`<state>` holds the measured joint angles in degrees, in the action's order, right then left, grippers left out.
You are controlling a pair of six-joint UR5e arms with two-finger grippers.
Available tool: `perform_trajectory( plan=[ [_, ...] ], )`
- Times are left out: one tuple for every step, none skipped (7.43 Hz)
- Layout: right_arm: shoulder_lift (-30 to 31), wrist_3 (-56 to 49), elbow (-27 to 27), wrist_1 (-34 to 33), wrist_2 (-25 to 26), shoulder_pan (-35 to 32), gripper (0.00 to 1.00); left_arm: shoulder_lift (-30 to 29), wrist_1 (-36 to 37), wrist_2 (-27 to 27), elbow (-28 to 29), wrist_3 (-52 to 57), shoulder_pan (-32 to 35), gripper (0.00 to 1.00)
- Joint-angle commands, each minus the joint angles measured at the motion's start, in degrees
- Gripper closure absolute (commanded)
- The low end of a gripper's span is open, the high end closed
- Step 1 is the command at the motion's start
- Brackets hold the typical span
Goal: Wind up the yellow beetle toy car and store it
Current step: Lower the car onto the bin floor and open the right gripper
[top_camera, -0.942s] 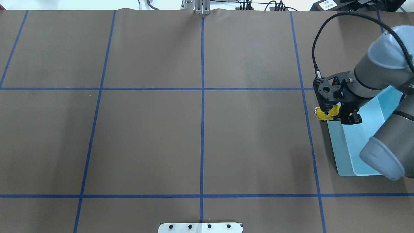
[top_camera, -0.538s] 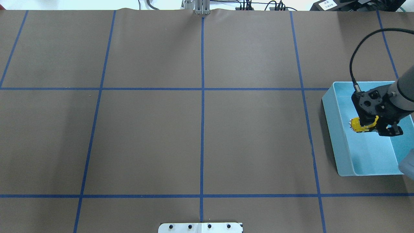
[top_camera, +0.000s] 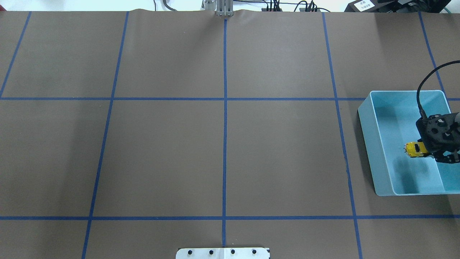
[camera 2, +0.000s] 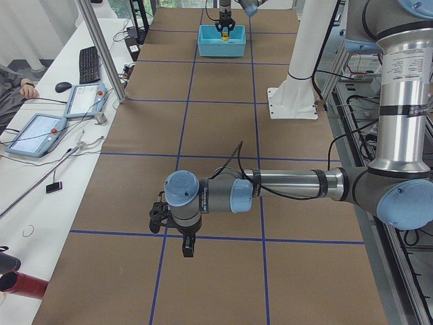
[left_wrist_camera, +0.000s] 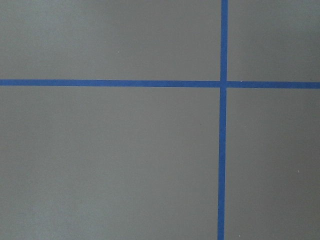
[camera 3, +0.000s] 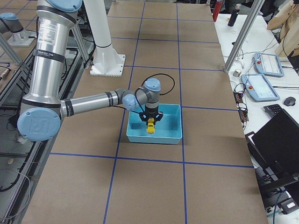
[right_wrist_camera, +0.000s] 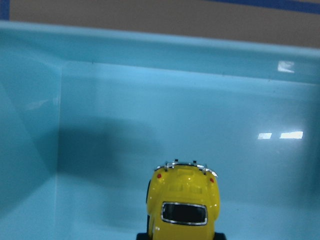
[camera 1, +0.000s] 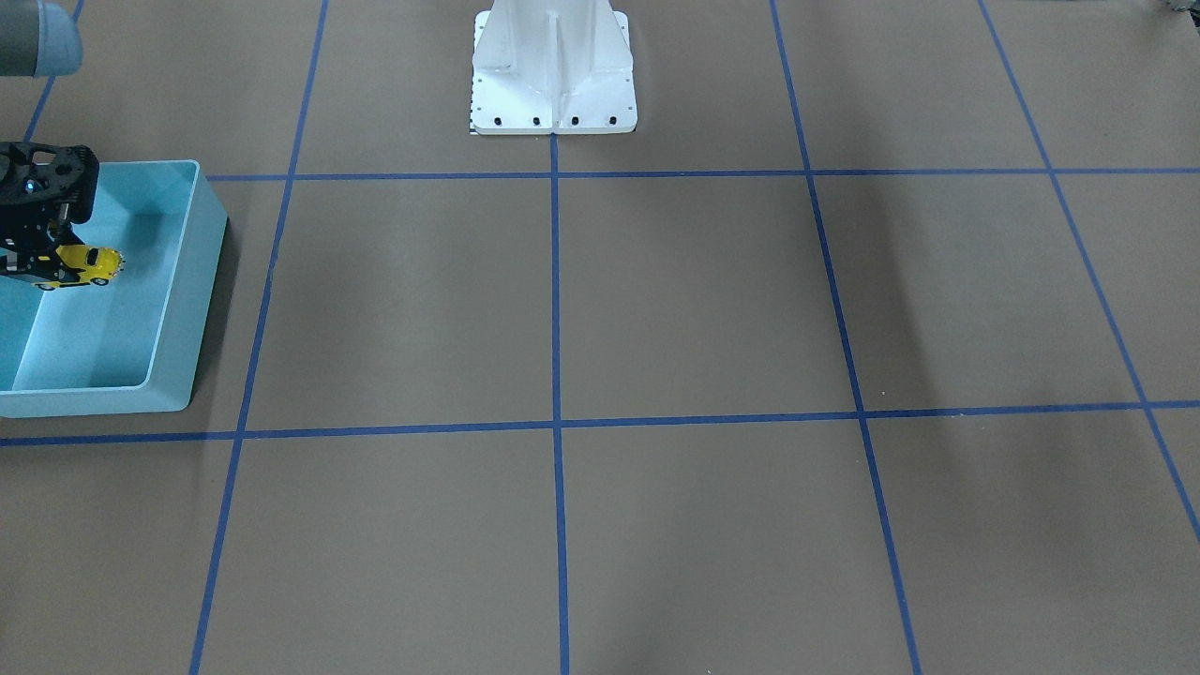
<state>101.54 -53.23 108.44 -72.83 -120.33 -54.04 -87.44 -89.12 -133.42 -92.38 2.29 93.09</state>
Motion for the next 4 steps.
perform_trajectory(
  plan=[
    [-0.81,0.50,-2.35,1.46,0.00,0.07,1.00,-0.01,0.09,0.00,0.00,0.00,-0.02,0.00],
    [-0.82,0.58,-2.44,1.46,0.00,0.07,1.00,-0.01,0.00,0.00,0.00,0.00,-0.10,0.00],
    [-0.82,0.67,-2.44,1.63,0.00,0.25,0.90,-0.01,0.09,0.00,0.09,0.00,-0.11,0.00],
    [-0.82,0.67,-2.27,1.64,-0.17,0.25,0.47,-0.01,0.00,0.00,0.09,0.00,-0.11,0.00]
  ],
)
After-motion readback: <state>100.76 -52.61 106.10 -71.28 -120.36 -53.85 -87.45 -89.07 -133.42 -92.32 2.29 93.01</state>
